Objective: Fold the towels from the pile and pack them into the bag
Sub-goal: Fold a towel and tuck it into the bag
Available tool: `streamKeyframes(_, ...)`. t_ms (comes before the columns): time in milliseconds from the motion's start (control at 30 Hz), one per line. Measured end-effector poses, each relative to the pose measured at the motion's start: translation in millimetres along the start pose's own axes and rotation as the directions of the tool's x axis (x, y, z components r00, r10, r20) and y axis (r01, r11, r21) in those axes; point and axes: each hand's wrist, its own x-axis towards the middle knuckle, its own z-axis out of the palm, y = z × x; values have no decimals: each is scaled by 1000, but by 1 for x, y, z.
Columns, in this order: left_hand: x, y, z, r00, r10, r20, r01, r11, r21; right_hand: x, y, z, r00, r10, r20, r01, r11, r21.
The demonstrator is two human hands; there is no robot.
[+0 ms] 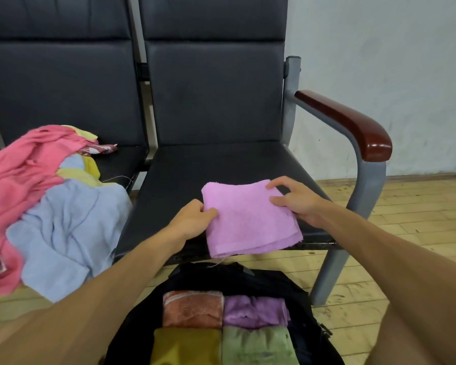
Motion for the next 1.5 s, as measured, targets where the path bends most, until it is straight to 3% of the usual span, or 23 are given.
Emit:
streamKeyframes(167,-12,0,-3,981,112,-157,-155,941,-300,-9,-5,-1,995,-92,49,92,996,7)
streamKeyframes(267,-19,-2,-11,954,259,-149,-291,917,-273,-14,-6,-4,989,-120,82,120,993,10)
streamKeyframes(433,-28,-10,-20,963,266,-42,-267,928,-261,-20,-8,-9,983,-166,80,177,970,-164)
streamKeyframes(533,-31,-16,-23,952,306,-5,-306,951,-51,-24,-10,-9,972,-229,58,235,909,-343)
streamKeyframes(667,-31,-23,-23,917,397,-41,-372,889,267,-27,-12,-5,932,-359,57,335,790,-513)
streamKeyframes(867,-27,-19,-38,891,439,-119,-387,869,308,-26,-20,-5,906,-413,88,400,773,-493)
streamKeyframes(1000,-33,-18,-53,933,352,-71,-345,933,99,-38,-28,-3,940,-304,157,327,933,-150)
streamKeyframes(1133,-44,-16,-56,946,296,-133,-318,927,-200,-42,-32,8,948,-260,184,248,965,83)
streamKeyframes(1233,-53,-19,-46,969,176,-171,-236,862,-449,-46,-31,20,961,-210,180,194,976,99)
streamKeyframes(1367,-65,-20,-28,994,5,-112,-73,787,-613,-62,-19,34,989,-123,87,108,980,168)
streamKeyframes(1500,-81,-21,-23,994,-97,46,97,624,-776,-87,-2,34,976,25,218,-101,931,349)
